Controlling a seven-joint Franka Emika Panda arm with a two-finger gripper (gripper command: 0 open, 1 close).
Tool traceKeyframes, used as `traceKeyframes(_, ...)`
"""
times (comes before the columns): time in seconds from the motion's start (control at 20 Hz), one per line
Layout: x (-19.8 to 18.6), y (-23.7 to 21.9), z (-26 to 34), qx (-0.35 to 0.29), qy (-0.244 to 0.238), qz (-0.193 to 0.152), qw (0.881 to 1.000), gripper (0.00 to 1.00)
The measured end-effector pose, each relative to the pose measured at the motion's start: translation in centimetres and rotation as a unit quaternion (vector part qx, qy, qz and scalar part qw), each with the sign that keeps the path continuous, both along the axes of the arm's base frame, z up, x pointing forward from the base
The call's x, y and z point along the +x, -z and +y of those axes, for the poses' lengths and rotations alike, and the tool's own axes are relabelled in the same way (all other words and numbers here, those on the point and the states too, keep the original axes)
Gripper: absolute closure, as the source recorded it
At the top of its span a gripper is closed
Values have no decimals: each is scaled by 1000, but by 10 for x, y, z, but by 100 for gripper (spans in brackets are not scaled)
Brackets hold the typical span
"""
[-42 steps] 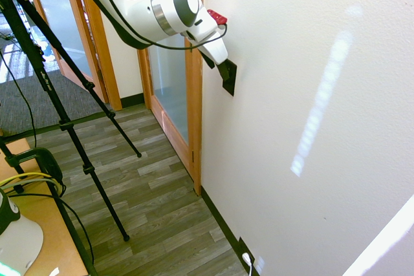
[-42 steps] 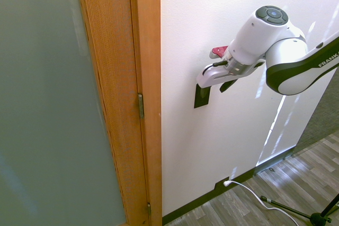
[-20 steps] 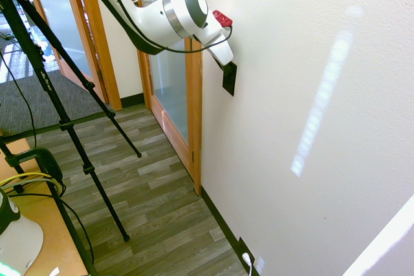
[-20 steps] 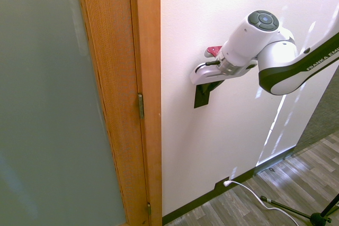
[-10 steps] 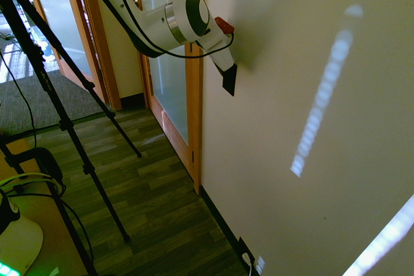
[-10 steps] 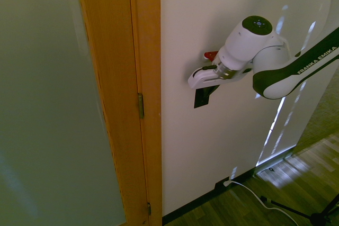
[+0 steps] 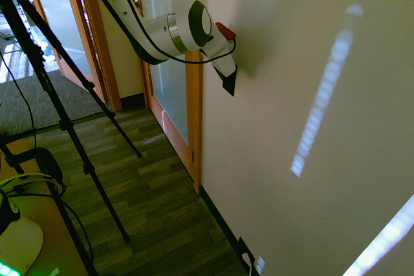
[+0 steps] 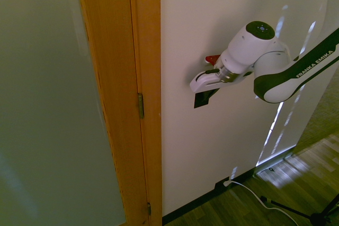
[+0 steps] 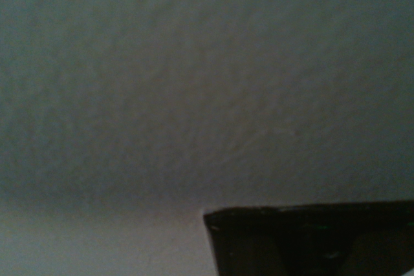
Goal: Turn off the light
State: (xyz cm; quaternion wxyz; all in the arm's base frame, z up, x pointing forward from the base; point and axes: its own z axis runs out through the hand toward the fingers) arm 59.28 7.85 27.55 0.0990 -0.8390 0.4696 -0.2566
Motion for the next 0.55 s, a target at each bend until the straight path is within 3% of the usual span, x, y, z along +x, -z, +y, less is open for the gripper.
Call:
traceKeyframes(0.3,-4,10,6,-7,-42,27,999,0)
traceKeyframes(0.55,-41,39,54,27,-87,59,994,0)
